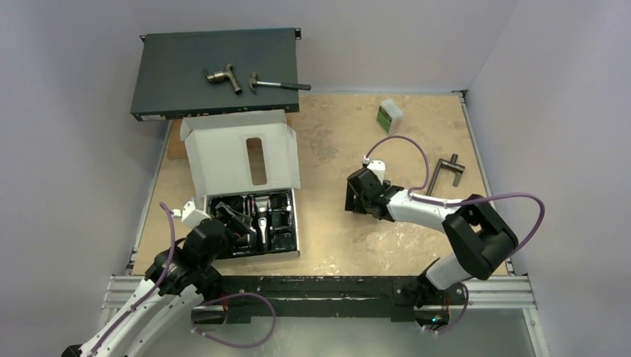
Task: Sort the hair-cutting tools
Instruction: Pick up the haircut tool at the center of the board.
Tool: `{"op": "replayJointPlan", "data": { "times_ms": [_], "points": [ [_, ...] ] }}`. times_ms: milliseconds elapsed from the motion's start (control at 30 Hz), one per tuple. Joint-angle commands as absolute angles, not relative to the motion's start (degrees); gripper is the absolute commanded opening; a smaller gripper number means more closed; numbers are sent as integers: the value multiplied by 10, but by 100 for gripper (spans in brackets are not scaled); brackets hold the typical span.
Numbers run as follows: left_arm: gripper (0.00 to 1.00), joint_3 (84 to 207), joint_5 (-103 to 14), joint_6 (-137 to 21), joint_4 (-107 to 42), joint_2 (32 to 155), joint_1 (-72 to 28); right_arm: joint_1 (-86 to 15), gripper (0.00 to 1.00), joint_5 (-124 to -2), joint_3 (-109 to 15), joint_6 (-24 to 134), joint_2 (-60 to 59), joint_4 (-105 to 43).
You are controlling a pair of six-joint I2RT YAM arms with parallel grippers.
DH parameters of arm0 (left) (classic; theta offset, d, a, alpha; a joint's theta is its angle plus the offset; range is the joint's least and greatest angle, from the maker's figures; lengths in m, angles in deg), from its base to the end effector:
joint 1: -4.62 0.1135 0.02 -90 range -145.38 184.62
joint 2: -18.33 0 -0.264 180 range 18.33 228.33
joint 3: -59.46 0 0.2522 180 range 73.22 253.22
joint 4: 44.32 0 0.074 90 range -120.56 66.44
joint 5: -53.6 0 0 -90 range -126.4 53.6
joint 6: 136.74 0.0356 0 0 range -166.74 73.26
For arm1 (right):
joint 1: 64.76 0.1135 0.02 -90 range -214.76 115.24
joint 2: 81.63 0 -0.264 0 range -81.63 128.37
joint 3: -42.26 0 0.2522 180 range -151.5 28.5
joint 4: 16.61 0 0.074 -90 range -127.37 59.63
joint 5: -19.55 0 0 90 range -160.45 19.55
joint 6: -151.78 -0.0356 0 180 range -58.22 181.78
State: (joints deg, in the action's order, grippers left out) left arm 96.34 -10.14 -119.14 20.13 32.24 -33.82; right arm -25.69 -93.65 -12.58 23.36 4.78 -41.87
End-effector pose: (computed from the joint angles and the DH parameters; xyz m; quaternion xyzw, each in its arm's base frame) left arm 0.0688 -0.0345 0.2052 -0.3486 0.8219 -0.2119 0.3976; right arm 0.2237 0.1635 0.1556 0.0521 0.9391 0.0247 0.3387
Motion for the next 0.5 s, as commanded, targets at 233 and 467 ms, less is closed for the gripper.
{"op": "replayJointPlan", "data": {
  "times_ms": [233, 467],
  "points": [
    [100, 969, -84, -1197, 209, 303, -341, -247, 54, -930, -129, 228, 52, -412],
    [100, 974, -78, -1183, 214, 297, -341, -245, 22, -911, -116, 236, 5, -441]
  ]
}}
